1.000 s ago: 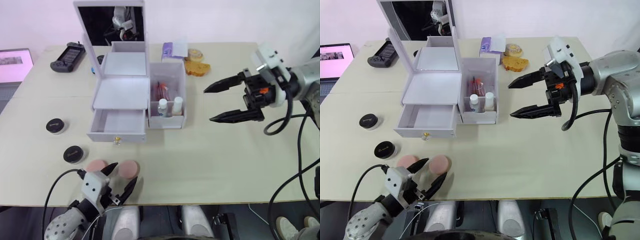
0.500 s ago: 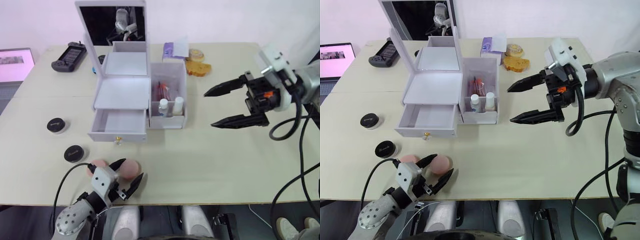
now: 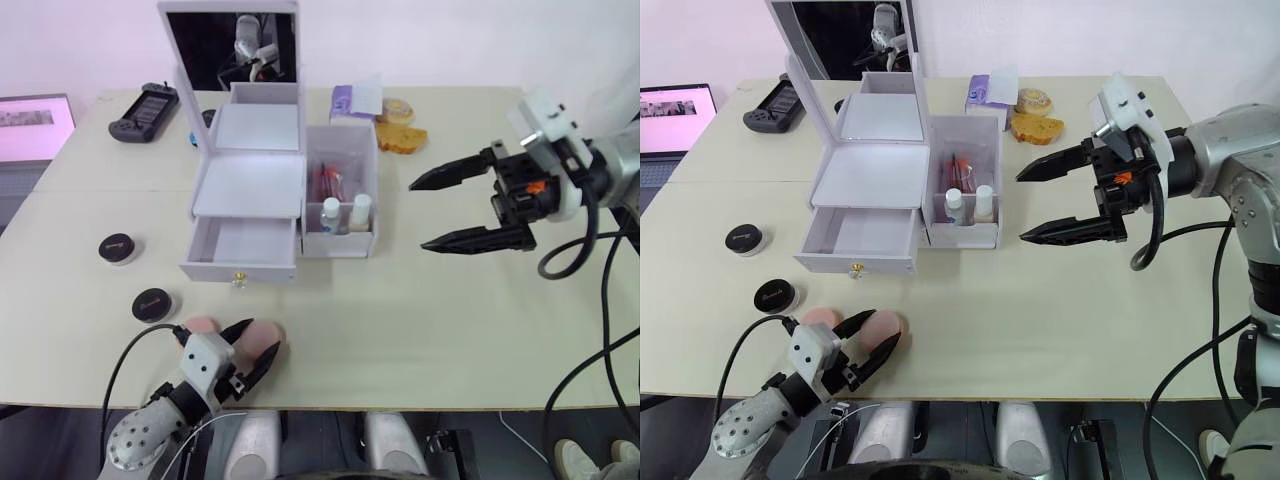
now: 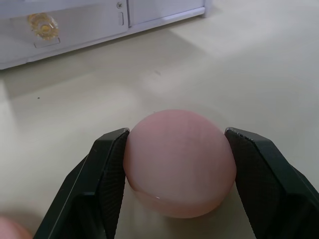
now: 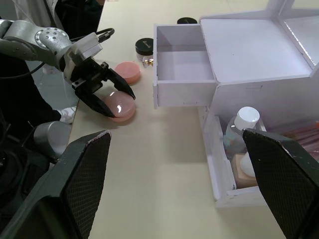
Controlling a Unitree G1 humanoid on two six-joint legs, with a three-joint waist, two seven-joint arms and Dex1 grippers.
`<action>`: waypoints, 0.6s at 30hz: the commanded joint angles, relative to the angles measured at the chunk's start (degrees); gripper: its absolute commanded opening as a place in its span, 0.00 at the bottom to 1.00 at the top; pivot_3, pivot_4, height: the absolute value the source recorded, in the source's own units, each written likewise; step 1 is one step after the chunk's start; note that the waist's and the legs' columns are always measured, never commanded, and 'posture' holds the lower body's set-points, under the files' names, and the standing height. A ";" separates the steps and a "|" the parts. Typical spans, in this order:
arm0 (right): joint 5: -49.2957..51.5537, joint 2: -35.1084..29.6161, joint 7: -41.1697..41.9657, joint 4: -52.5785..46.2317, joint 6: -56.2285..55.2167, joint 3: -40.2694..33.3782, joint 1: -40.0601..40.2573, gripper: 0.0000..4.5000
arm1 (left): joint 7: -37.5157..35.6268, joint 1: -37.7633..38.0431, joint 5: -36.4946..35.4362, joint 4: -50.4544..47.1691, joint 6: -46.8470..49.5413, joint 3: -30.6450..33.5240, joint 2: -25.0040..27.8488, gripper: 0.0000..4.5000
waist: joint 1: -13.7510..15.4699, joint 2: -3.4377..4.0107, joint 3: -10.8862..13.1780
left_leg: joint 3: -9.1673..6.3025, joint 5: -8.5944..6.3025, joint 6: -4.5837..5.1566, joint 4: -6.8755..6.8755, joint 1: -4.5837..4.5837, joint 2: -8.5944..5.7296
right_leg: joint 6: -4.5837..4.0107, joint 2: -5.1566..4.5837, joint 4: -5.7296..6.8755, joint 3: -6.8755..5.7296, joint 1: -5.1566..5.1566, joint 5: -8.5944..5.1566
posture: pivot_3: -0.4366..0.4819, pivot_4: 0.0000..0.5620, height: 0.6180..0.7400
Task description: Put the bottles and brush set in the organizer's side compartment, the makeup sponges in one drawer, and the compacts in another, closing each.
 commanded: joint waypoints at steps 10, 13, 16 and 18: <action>0.69 1.73 -0.28 0.11 -2.81 -1.47 -0.28 1.00 | -0.21 -2.67 -29.31 -22.97 14.61 11.06 10.87 0.58 | -0.09 0.02 -0.01 | -0.02 0.00 0.00 -0.01 0.02 0.01 | 0.00 0.01 0.03 0.00 0.00 0.00 | 0.48 0.27 1.00; 0.13 3.00 -0.21 0.55 -3.91 -0.89 0.17 1.00 | 3.19 -7.72 -36.87 -24.38 17.62 15.24 14.22 0.58 | 0.08 0.02 -0.01 | -0.03 0.00 0.01 0.01 0.02 0.00 | 0.00 0.01 0.02 0.00 0.04 0.00 | 0.48 0.27 1.00; 0.28 4.06 -0.20 0.90 -4.37 -0.82 -0.09 1.00 | 8.20 -14.85 -47.37 -23.07 21.12 20.64 19.57 0.58 | 0.10 0.02 -0.01 | -0.07 0.01 0.01 0.05 0.05 0.00 | 0.02 0.02 0.01 -0.02 0.12 0.01 | 0.48 0.27 1.00; 0.39 4.51 -0.26 1.06 -4.61 -0.82 -0.25 1.00 | 9.13 -18.10 -51.50 -20.90 23.06 23.75 23.15 0.58 | 0.09 0.02 0.00 | -0.11 0.01 0.01 0.06 0.05 0.00 | 0.13 0.02 0.03 -0.04 0.14 0.07 | 0.48 0.27 1.00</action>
